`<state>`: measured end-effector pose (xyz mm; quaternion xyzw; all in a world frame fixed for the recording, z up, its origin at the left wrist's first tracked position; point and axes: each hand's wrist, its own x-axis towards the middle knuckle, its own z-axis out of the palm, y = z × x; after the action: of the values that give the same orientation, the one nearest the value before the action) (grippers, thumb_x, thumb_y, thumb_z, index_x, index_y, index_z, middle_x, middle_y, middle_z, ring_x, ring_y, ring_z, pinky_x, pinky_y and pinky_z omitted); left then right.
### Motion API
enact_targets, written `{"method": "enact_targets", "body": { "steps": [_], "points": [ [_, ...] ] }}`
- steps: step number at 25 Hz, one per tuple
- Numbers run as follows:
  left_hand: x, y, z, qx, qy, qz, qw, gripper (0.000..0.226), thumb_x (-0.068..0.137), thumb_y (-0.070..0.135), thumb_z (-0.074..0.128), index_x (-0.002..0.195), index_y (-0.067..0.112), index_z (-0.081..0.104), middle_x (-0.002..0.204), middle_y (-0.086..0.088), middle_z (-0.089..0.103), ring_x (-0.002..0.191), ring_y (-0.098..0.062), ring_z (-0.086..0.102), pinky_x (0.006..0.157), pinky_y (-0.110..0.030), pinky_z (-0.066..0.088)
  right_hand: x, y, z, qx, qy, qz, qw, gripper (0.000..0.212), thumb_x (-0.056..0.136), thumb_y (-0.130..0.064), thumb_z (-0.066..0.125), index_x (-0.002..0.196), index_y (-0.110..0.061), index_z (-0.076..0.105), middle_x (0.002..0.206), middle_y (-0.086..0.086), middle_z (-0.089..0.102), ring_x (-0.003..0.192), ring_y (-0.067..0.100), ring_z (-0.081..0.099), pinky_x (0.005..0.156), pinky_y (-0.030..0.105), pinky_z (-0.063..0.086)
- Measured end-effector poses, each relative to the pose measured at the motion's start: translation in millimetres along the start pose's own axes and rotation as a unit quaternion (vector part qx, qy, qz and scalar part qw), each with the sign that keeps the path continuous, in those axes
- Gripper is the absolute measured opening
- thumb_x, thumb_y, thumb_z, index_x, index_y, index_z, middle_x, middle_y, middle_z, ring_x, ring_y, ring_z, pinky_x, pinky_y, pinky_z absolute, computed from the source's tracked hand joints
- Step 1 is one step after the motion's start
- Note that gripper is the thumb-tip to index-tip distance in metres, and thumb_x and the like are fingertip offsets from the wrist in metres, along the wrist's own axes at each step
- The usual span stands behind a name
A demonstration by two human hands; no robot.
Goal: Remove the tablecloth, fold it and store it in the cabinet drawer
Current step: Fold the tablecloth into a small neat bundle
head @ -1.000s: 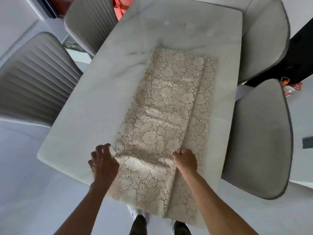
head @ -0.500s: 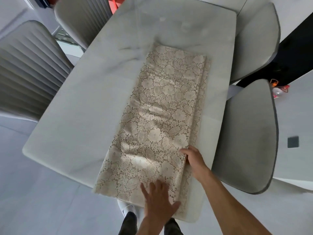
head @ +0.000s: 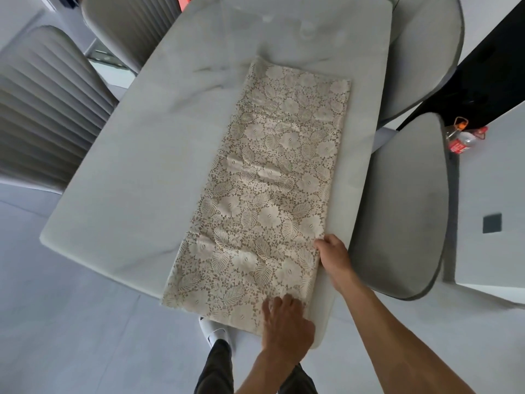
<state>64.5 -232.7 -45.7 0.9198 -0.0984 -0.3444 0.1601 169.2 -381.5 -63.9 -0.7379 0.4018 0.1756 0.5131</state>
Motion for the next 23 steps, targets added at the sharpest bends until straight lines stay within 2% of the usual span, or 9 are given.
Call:
{"method": "enact_targets", "body": {
  "steps": [4, 6, 10, 12, 15, 16, 18, 20, 23],
  "points": [
    [2.3, -6.5, 6.6, 0.014, 0.006, -0.010, 1.000, 0.035, 0.088, 0.034, 0.036, 0.109, 0.016, 0.056, 0.114, -0.002, 0.059, 0.113, -0.023, 0.052, 0.109, -0.041, 0.032, 1.5, 10.6, -3.3, -0.082, 0.016, -0.025, 0.996, 0.007, 0.091, -0.020, 0.058, 0.095, -0.014, 0.059, 0.088, 0.000, 0.065, 0.084, 0.022, 0.062, 0.072, 0.035, 0.050],
    [4.7, -19.9, 1.4, -0.024, 0.036, -0.010, 0.999, 0.029, 0.091, 0.036, 0.039, 0.108, 0.018, 0.055, 0.110, 0.000, 0.059, 0.106, -0.019, 0.054, 0.100, -0.037, 0.041, -5.5, 15.9, -0.4, -0.111, 0.031, -0.019, 0.993, 0.020, 0.088, -0.016, 0.061, 0.107, -0.016, 0.056, 0.099, 0.001, 0.067, 0.089, 0.024, 0.064, 0.076, 0.038, 0.054],
    [3.5, -92.1, -40.1, -0.136, 0.213, -0.087, 0.964, 0.018, 0.087, 0.017, 0.059, 0.104, 0.015, 0.063, 0.107, -0.004, 0.062, 0.099, -0.024, 0.056, 0.085, -0.039, 0.049, -47.4, 39.4, 16.0, -0.200, 0.130, -0.032, 0.971, 0.045, 0.086, -0.015, 0.064, 0.127, -0.018, 0.045, 0.122, 0.008, 0.058, 0.099, 0.032, 0.063, 0.069, 0.034, 0.042],
    [-0.2, -145.7, -61.6, -0.112, 0.261, -0.157, 0.946, 0.023, 0.084, 0.011, 0.064, 0.107, 0.013, 0.065, 0.117, -0.009, 0.058, 0.108, -0.032, 0.052, 0.086, -0.045, 0.047, -76.4, 52.3, 36.7, -0.184, 0.143, -0.033, 0.972, 0.043, 0.085, -0.015, 0.064, 0.123, -0.017, 0.045, 0.116, 0.008, 0.057, 0.090, 0.030, 0.060, 0.068, 0.033, 0.038],
    [0.9, -204.4, -81.7, -0.129, 0.232, -0.212, 0.941, 0.023, 0.086, 0.015, 0.066, 0.109, 0.014, 0.061, 0.123, -0.014, 0.051, 0.116, -0.038, 0.049, 0.092, -0.050, 0.045, -103.4, 68.7, 62.5, -0.094, 0.141, 0.047, 0.984, 0.029, 0.082, -0.018, 0.064, 0.108, -0.014, 0.050, 0.094, 0.002, 0.058, 0.076, 0.024, 0.054, 0.064, 0.034, 0.040],
    [2.9, -214.6, -85.2, -0.159, 0.235, -0.207, 0.936, 0.019, 0.086, 0.013, 0.066, 0.105, 0.014, 0.061, 0.119, -0.016, 0.053, 0.111, -0.039, 0.052, 0.089, -0.046, 0.046, -106.9, 71.3, 66.9, -0.065, 0.134, 0.076, 0.986, 0.020, 0.082, -0.019, 0.063, 0.099, -0.013, 0.053, 0.088, 0.003, 0.060, 0.073, 0.023, 0.055, 0.063, 0.035, 0.043],
    [6.4, -227.0, -93.7, -0.244, 0.238, -0.194, 0.920, 0.010, 0.087, 0.010, 0.062, 0.093, 0.018, 0.060, 0.104, -0.014, 0.062, 0.089, -0.034, 0.062, 0.073, -0.036, 0.049, -111.5, 73.5, 72.8, -0.012, 0.115, 0.110, 0.987, 0.008, 0.083, -0.020, 0.061, 0.083, -0.013, 0.057, 0.083, 0.006, 0.064, 0.068, 0.020, 0.056, 0.064, 0.035, 0.047],
    [8.2, -240.7, -101.1, -0.318, 0.182, -0.181, 0.913, 0.017, 0.089, 0.009, 0.053, 0.085, 0.024, 0.058, 0.094, -0.011, 0.065, 0.069, -0.024, 0.058, 0.057, -0.028, 0.045, -118.9, 70.9, 81.0, 0.026, 0.135, 0.110, 0.984, 0.007, 0.082, -0.019, 0.062, 0.084, -0.013, 0.060, 0.084, 0.007, 0.065, 0.070, 0.018, 0.057, 0.065, 0.034, 0.050],
    [6.0, -263.5, -113.3, -0.375, 0.088, -0.150, 0.911, 0.031, 0.089, 0.003, 0.046, 0.081, 0.026, 0.064, 0.092, -0.009, 0.063, 0.070, -0.019, 0.054, 0.055, -0.025, 0.044, -128.7, 64.8, 88.8, 0.100, 0.197, 0.136, 0.966, 0.027, 0.078, -0.017, 0.068, 0.100, -0.011, 0.053, 0.092, 0.005, 0.061, 0.078, 0.023, 0.059, 0.076, 0.043, 0.057]
  ]
}}
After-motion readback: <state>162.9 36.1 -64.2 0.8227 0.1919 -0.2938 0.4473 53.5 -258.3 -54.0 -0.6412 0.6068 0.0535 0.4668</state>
